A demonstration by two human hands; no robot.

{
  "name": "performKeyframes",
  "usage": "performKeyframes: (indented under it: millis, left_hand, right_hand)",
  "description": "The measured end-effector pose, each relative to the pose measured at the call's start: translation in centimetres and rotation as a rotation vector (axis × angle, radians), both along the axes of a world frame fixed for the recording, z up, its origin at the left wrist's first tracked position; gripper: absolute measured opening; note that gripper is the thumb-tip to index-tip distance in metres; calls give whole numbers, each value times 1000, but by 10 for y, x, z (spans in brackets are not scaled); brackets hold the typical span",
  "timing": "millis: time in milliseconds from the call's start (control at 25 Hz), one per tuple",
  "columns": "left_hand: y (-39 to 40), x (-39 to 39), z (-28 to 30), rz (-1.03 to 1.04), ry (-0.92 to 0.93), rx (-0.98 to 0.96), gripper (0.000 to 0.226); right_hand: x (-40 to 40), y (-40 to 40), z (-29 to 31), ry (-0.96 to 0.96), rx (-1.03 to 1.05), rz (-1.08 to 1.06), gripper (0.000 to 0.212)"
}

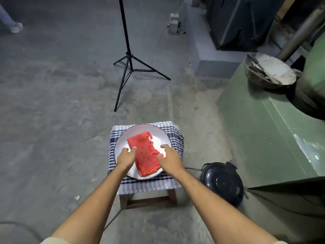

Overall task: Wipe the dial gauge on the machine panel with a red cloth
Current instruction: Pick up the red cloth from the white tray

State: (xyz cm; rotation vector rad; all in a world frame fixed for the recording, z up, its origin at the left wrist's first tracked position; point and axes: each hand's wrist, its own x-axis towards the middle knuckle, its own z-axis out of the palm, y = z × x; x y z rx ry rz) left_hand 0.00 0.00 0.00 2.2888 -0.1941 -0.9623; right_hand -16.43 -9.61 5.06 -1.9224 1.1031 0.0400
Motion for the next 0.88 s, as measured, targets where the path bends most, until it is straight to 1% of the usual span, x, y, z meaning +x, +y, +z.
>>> performKeyframes:
  millis: [120,240,280,360,440,520,640,720,800,880]
  left_hand:
    - [-13,3,-13,165,38,-42,59]
    - [-24,5,-20,276,166,-77,60]
    - [-26,7,-22,267,180,-83,56]
    - [-29,7,-22,194,134,-84,40]
    - [-34,3,-18,158,98,-148,30]
    - [-38,-3,-6,113,103,-246,36]
    - [-52,-18,23,31,167,-402,50]
    - [-67,-35,56,-14,221,-510,52]
    - [-86,-52,91,-76,271,-576,52]
    - [-106,-72,129,-160,326,-616,51]
  right_hand:
    - [4,-13,-8,-39,155,-166,44]
    - [7,-25,-10,-67,273,-297,39]
    - [8,-29,-10,-86,292,-322,38]
    - [7,-33,-9,-105,303,-358,38]
    - [7,-39,-8,-118,330,-399,38]
    - [7,-43,-6,-140,362,-433,39]
    - [3,-48,0,-203,401,-479,37]
    - [0,-51,13,-249,399,-511,33]
    - [-6,-56,31,-305,392,-558,30]
    - [-20,-67,55,-380,416,-633,35]
